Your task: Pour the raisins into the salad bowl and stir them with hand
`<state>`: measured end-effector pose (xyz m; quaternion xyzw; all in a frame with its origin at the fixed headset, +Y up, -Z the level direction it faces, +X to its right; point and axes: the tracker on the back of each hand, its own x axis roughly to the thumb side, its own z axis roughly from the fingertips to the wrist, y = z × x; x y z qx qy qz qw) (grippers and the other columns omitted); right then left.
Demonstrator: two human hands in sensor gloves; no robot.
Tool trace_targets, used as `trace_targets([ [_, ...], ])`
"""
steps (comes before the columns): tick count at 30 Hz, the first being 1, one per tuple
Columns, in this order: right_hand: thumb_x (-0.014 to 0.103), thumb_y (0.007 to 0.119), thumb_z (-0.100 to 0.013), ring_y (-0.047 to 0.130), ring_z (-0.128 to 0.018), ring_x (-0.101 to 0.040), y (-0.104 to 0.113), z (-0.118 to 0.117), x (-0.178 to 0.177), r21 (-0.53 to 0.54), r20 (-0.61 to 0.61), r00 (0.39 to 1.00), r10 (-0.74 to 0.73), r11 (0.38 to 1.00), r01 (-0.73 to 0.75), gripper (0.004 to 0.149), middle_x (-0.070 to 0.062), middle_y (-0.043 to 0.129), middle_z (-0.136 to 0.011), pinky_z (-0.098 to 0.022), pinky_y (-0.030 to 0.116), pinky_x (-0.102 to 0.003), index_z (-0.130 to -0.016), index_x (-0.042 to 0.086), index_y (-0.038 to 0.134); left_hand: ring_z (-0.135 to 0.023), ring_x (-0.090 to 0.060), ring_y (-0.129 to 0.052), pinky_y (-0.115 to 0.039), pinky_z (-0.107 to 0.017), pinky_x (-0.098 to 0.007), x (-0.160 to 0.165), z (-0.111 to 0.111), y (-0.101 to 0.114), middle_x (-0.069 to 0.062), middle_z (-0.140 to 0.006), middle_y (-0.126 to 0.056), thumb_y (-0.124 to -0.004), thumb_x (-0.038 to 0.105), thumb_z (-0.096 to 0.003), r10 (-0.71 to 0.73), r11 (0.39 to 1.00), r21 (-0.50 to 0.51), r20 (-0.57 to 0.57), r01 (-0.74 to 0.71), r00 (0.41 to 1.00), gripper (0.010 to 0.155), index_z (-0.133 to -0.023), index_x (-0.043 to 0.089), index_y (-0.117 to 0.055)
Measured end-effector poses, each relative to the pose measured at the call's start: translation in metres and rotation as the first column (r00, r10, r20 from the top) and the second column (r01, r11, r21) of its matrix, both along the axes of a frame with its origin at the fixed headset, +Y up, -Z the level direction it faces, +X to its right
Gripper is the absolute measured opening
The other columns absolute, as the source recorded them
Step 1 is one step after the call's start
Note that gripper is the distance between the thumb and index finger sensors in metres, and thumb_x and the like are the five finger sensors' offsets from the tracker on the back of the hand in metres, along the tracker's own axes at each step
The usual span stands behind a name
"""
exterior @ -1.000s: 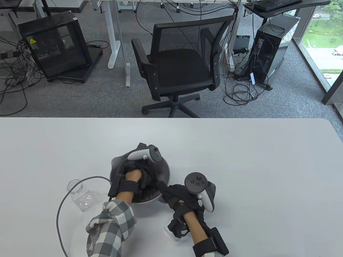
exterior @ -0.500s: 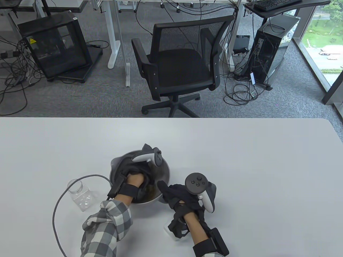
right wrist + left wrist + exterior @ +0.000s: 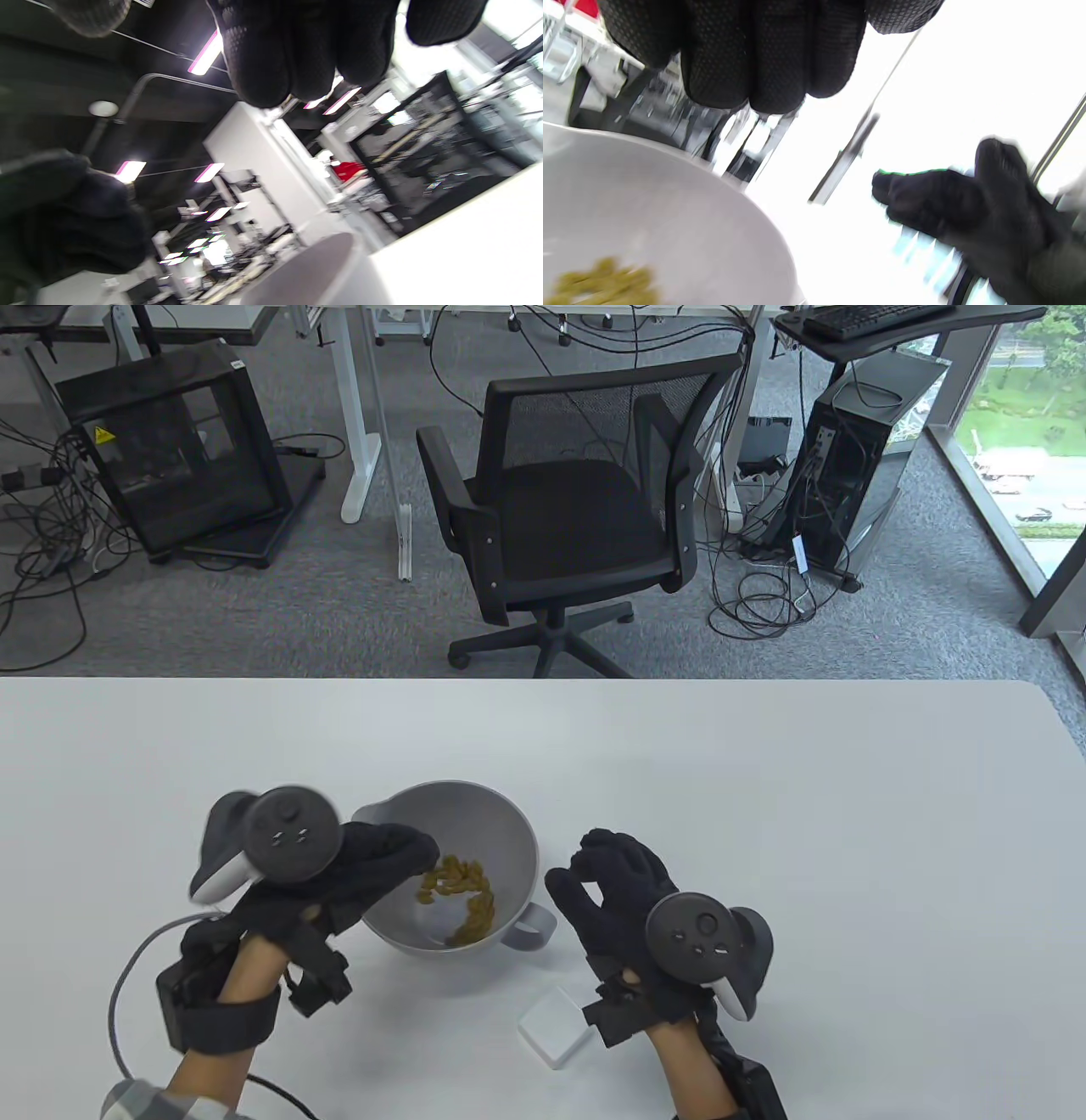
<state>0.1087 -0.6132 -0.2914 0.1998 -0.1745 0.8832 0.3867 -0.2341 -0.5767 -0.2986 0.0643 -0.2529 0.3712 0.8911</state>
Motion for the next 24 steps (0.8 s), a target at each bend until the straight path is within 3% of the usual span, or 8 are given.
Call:
trace_targets([
  [1,0.071,0.051,-0.052,0.058,-0.094,-0.052,0.001,0.008,0.004,0.010,-0.083,0.997,-0.002,1.000,0.003,0.081,-0.022,0.066,-0.105,-0.060,0.046,-0.077,-0.091,0.004,0.072,-0.084,-0.055,-0.081,-0.066,-0.061,-0.071,-0.006,0.016,-0.015,-0.026,-0.097,-0.081,-0.068,0.044,-0.0597,0.096,0.995,0.001,-0.040,-0.096,0.995,0.054,-0.100,0.008,-0.073],
  [3,0.072,0.050,-0.052,0.046,-0.100,-0.055,-0.006,0.016,0.012,-0.006,-0.198,0.980,-0.010,1.000,0.009,0.080,-0.022,0.050,-0.115,-0.060,0.040,-0.081,-0.105,0.012,0.060,-0.093,-0.067,-0.056,-0.052,-0.064,-0.079,-0.014,0.034,-0.044,-0.039,-0.111,-0.046,-0.067,0.047,-0.0612,0.092,0.991,-0.095,-0.076,-0.099,0.993,0.072,-0.114,0.006,-0.040],
  [5,0.073,0.050,-0.053,0.038,-0.103,-0.055,-0.021,0.015,0.018,-0.078,-0.267,0.963,-0.045,0.997,0.025,0.081,-0.021,0.038,-0.120,-0.061,0.037,-0.081,-0.111,0.017,0.048,-0.098,-0.070,-0.037,-0.040,-0.064,-0.084,-0.020,0.043,-0.072,-0.042,-0.112,-0.015,-0.063,0.053,-0.0619,0.036,0.975,-0.216,-0.098,-0.056,0.995,0.087,-0.113,0.002,-0.014],
  [7,0.073,0.050,-0.052,0.035,-0.102,-0.054,-0.055,-0.002,0.024,-0.218,-0.256,0.958,-0.132,0.973,0.076,0.084,-0.021,0.034,-0.120,-0.061,0.035,-0.081,-0.113,0.016,0.041,-0.096,-0.072,-0.029,-0.034,-0.063,-0.086,-0.023,0.044,-0.101,-0.045,-0.107,-0.001,-0.064,0.052,-0.0618,0.045,0.962,-0.262,-0.127,-0.077,0.991,0.094,-0.108,-0.003,-0.003],
  [10,0.071,0.050,-0.053,0.023,-0.100,-0.056,-0.106,-0.025,0.025,-0.469,-0.240,0.960,-0.144,0.883,0.015,0.089,-0.023,0.021,-0.118,-0.059,0.026,-0.080,-0.113,0.010,0.027,-0.096,-0.072,-0.026,-0.032,-0.063,-0.086,-0.025,0.042,-0.126,-0.044,-0.104,0.006,-0.064,0.053,-0.0617,0.072,0.937,-0.331,-0.131,-0.112,0.989,0.100,-0.104,-0.004,0.006],
  [12,0.069,0.049,-0.055,0.017,-0.099,-0.057,-0.123,-0.029,0.024,-0.568,-0.252,0.953,-0.166,0.823,-0.007,0.089,-0.026,0.014,-0.116,-0.058,0.020,-0.080,-0.112,0.006,0.024,-0.096,-0.072,-0.024,-0.031,-0.062,-0.086,-0.023,0.041,-0.136,-0.043,-0.103,0.008,-0.065,0.052,-0.0617,0.105,0.915,-0.380,-0.093,-0.133,0.990,0.100,-0.104,-0.003,0.007],
  [19,0.069,0.047,-0.055,0.015,-0.099,-0.055,-0.120,-0.029,0.023,-0.532,-0.245,0.962,-0.121,0.846,-0.029,0.088,-0.027,0.012,-0.115,-0.058,0.020,-0.079,-0.112,0.006,0.021,-0.096,-0.071,-0.022,-0.030,-0.062,-0.086,-0.008,0.038,-0.137,-0.042,-0.103,0.010,-0.065,0.053,-0.0614,-0.011,0.940,-0.342,0.009,0.014,1.000,0.101,-0.103,-0.002,0.009],
  [24,0.068,0.047,-0.055,0.015,-0.099,-0.055,-0.123,-0.031,0.024,-0.560,-0.235,0.961,-0.146,0.829,-0.011,0.088,-0.028,0.012,-0.115,-0.058,0.020,-0.079,-0.112,0.005,0.022,-0.096,-0.071,-0.022,-0.030,-0.063,-0.085,-0.008,0.037,-0.142,-0.042,-0.102,0.010,-0.065,0.051,-0.0618,0.043,0.920,-0.391,0.025,-0.030,0.999,0.100,-0.103,-0.003,0.008],
])
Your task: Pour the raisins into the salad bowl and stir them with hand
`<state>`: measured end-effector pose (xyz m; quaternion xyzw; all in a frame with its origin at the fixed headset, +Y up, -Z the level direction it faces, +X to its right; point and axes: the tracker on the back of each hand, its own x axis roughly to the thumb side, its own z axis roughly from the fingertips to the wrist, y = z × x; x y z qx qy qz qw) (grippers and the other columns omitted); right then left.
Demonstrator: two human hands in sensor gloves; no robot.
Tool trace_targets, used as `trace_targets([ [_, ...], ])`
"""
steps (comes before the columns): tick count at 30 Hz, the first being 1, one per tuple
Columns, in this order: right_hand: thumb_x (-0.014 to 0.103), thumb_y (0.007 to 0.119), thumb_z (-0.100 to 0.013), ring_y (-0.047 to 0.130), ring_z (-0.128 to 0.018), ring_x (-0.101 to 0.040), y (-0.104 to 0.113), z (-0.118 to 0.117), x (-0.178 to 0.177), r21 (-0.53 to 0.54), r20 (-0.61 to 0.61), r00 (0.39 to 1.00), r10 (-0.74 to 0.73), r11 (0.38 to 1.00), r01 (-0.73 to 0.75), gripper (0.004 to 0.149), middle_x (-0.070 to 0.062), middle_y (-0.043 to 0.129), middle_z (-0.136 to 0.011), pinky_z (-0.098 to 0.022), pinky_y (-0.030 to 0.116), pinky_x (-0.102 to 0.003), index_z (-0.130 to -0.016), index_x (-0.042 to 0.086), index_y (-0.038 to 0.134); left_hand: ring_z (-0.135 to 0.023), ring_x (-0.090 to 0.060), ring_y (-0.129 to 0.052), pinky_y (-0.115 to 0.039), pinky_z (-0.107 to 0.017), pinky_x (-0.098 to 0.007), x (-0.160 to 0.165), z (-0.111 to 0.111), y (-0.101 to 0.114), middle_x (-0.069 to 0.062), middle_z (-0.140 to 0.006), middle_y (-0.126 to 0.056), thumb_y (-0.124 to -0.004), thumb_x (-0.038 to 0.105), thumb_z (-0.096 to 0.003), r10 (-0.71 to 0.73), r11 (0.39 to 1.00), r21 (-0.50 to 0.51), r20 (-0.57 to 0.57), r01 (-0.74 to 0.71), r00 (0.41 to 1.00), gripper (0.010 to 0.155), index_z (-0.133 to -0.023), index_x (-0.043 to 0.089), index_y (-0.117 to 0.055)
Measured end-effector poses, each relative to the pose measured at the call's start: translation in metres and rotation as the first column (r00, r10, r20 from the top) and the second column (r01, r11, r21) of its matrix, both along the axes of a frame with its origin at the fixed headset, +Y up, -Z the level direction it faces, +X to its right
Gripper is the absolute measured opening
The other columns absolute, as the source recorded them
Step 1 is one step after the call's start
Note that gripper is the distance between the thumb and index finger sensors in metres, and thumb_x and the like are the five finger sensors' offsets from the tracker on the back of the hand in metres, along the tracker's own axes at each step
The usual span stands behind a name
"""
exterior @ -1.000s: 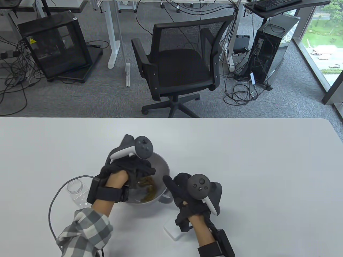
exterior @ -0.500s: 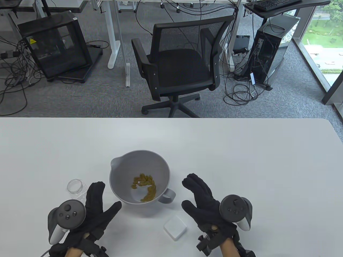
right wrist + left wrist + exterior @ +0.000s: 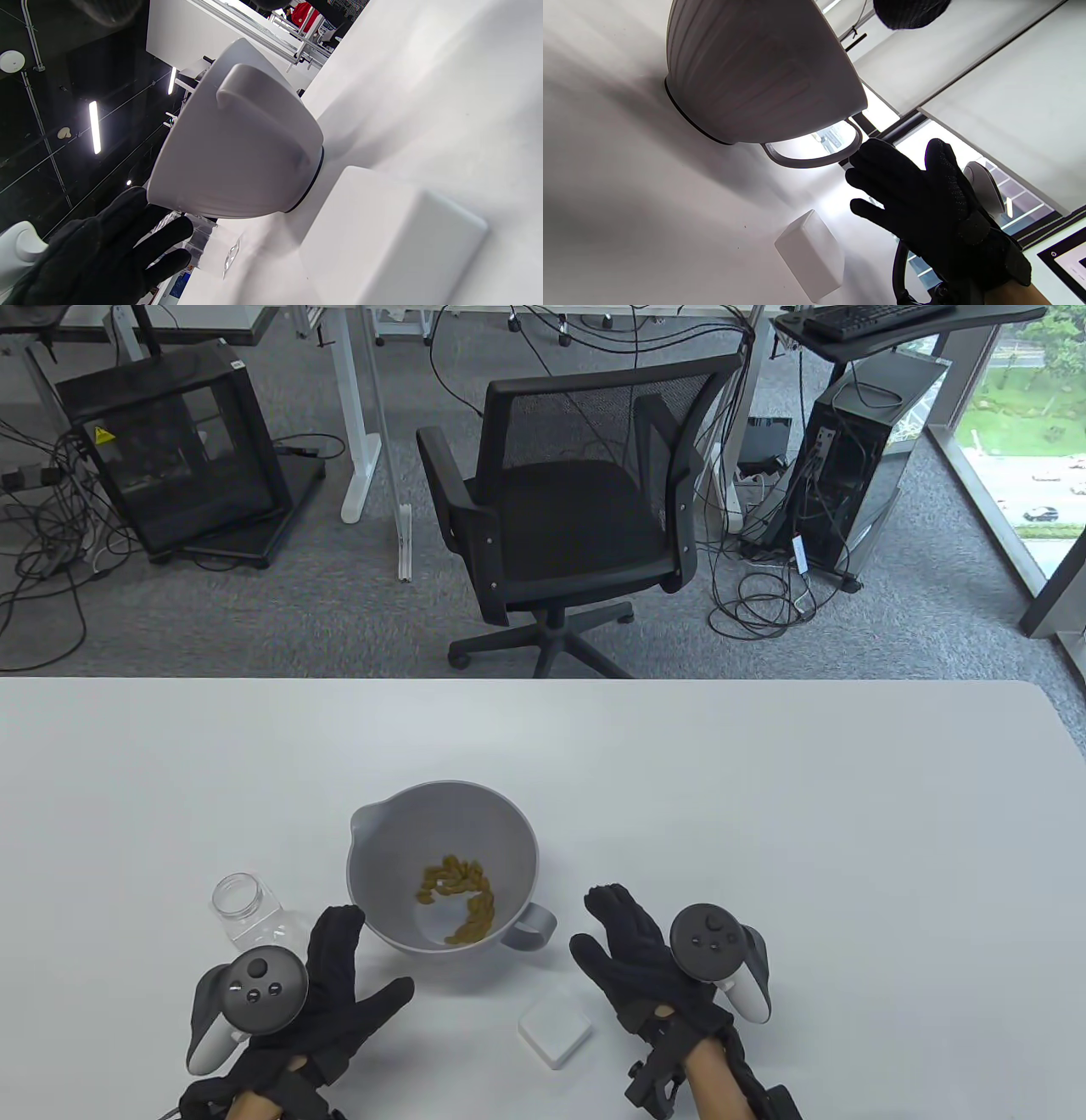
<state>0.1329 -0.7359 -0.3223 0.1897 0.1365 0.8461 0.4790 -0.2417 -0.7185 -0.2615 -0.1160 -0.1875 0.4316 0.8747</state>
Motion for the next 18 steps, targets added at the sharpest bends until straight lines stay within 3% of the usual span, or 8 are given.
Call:
trace_targets([
  [18,0.067,0.048,-0.056,0.014,-0.098,-0.055,0.0028,0.0009,0.0008,0.021,0.010,1.000,0.014,1.000,-0.014,0.087,-0.028,0.011,-0.114,-0.058,0.019,-0.079,-0.111,0.004,0.022,-0.096,-0.070,-0.024,-0.031,-0.063,-0.085,-0.0002,0.0000,-0.0011,-0.042,-0.102,0.009,-0.065,0.051,-0.0620,-0.016,1.000,-0.002,0.018,0.016,1.000,0.099,-0.103,-0.003,0.008],
])
